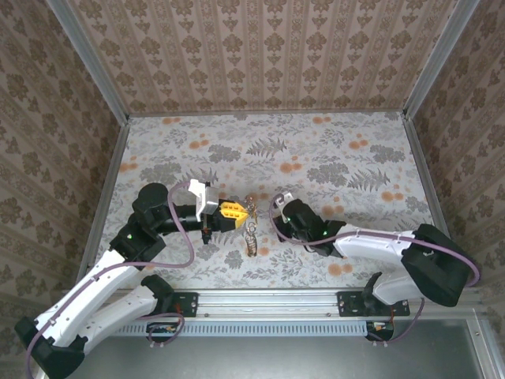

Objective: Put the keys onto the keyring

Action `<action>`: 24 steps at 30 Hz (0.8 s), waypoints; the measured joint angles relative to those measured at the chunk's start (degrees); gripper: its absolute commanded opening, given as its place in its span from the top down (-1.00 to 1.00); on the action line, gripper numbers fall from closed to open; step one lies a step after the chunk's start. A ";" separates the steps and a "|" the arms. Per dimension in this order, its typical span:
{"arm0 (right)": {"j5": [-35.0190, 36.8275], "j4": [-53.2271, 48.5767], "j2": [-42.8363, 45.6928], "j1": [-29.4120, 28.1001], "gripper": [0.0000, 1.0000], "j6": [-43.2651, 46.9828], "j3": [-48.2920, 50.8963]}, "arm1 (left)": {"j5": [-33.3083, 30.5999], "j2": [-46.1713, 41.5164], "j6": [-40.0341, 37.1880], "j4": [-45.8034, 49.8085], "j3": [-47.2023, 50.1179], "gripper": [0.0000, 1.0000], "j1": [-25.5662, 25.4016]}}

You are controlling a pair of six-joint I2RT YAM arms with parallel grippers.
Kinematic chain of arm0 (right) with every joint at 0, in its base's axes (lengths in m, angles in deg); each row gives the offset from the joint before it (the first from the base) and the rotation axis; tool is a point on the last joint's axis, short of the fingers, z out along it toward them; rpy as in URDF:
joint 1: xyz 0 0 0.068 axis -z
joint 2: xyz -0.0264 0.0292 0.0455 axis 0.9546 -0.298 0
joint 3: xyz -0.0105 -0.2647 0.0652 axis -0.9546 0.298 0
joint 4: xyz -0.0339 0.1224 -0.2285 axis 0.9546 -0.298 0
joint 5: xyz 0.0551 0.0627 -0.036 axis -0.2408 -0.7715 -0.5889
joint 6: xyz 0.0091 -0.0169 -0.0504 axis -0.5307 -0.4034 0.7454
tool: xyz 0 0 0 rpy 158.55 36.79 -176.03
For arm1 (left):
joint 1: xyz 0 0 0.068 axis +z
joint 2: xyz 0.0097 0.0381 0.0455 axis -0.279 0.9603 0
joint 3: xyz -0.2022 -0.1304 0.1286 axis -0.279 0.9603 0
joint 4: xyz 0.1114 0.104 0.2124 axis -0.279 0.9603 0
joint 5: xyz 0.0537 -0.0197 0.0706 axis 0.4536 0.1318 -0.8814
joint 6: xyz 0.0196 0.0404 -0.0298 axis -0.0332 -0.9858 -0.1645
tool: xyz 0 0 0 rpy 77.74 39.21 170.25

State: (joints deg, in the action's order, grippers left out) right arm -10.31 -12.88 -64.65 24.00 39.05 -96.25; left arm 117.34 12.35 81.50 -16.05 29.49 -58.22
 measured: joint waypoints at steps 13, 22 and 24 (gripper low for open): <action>7.26 4.66 -0.85 -3.37 0.61 -7.78 7.48 | 0.00 0.02 0.00 0.02 0.00 1.00 0.00; 10.36 -13.64 14.64 -3.69 0.22 -12.22 3.10 | 0.00 0.02 0.00 0.00 0.00 1.00 0.00; 9.81 -19.06 14.67 -2.86 0.21 -12.66 -1.11 | 0.02 0.02 0.00 0.00 0.00 1.00 0.00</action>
State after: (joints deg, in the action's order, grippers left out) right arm -0.49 -31.94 -49.99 21.14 26.40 -97.37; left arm 117.36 12.38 81.50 -16.05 29.49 -58.22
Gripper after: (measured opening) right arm 0.389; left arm 0.060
